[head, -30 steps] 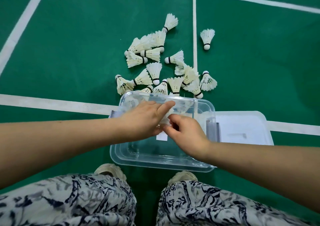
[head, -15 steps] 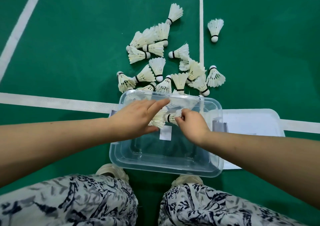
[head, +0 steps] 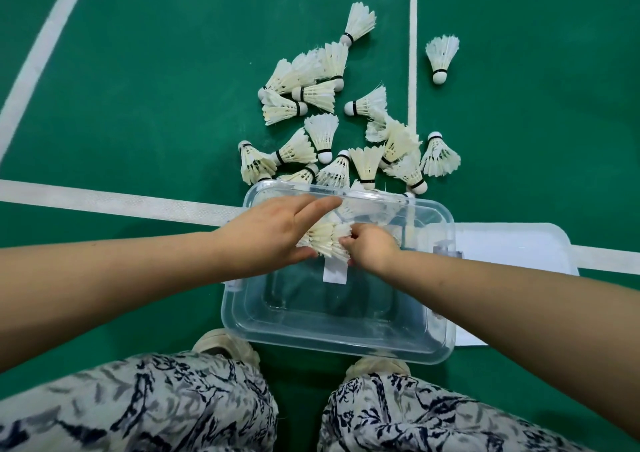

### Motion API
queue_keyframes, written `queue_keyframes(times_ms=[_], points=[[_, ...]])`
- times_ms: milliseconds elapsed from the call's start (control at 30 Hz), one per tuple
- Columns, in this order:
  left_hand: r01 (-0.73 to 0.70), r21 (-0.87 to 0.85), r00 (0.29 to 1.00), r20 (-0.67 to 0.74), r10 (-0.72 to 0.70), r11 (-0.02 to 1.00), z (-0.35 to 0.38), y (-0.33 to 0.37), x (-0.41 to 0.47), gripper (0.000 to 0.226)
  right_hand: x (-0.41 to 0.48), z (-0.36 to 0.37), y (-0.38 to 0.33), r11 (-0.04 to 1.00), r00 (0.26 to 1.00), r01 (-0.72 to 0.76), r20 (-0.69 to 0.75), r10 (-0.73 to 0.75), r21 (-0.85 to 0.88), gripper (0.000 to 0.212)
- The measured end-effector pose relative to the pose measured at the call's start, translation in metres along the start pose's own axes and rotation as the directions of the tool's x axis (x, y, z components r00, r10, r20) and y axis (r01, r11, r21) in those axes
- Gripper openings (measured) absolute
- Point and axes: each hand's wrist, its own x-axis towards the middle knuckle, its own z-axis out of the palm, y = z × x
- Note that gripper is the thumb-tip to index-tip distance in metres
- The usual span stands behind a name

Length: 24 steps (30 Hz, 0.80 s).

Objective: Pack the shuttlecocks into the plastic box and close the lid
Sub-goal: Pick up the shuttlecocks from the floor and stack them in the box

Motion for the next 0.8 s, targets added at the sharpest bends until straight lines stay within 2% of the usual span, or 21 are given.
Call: queue_keyframes(times_ms=[133, 267, 333, 400, 467, 567, 667, 800], points=[[-0.033, 0.036, 0.999, -0.025, 0.034, 0.999, -0.009, 0.003, 0.002, 0.07, -0.011, -0.014, -0.009, 0.998, 0.999, -0.033, 0.022, 0.035, -0.05, 0.042], [-0.063, 0.088, 0.993, -0.092, 0.071, 0.994, -0.023, 0.009, 0.007, 0.048, -0.041, -0.045, -0.024, 0.988, 0.999, -0.006, 0.051, 0.014, -0.154, 0.052], [-0.065, 0.103, 0.991, -0.114, 0.077, 0.993, -0.03, 0.011, 0.011, 0.045, -0.053, -0.06, -0.032, 0.984, 0.998, 0.04, 0.053, -0.031, -0.173, 0.046], [-0.055, 0.094, 0.988, -0.142, 0.068, 0.994, -0.04, 0.009, 0.016, 0.042, -0.059, -0.071, -0.039, 0.994, 0.996, 0.083, 0.022, -0.081, -0.077, 0.034], [-0.008, 0.078, 0.981, -0.191, 0.023, 0.997, -0.05, 0.003, 0.022, 0.044, -0.062, -0.082, -0.047, 0.992, 0.991, 0.124, -0.041, -0.124, 0.012, 0.025], [0.151, 0.042, 0.962, -0.235, -0.137, 0.988, -0.063, -0.018, 0.029, 0.045, -0.055, -0.091, -0.058, 0.981, 0.977, 0.185, -0.118, -0.176, 0.064, 0.019], [0.285, 0.04, 0.943, -0.191, -0.273, 0.958, -0.068, -0.048, 0.029, 0.048, -0.041, -0.091, -0.068, 0.972, 0.962, 0.231, -0.158, -0.223, 0.039, 0.02], [0.343, 0.1, 0.939, -0.06, -0.339, 0.934, -0.066, -0.083, 0.029, 0.057, -0.013, -0.09, -0.081, 0.955, 0.932, 0.286, -0.211, -0.296, -0.075, 0.018]])
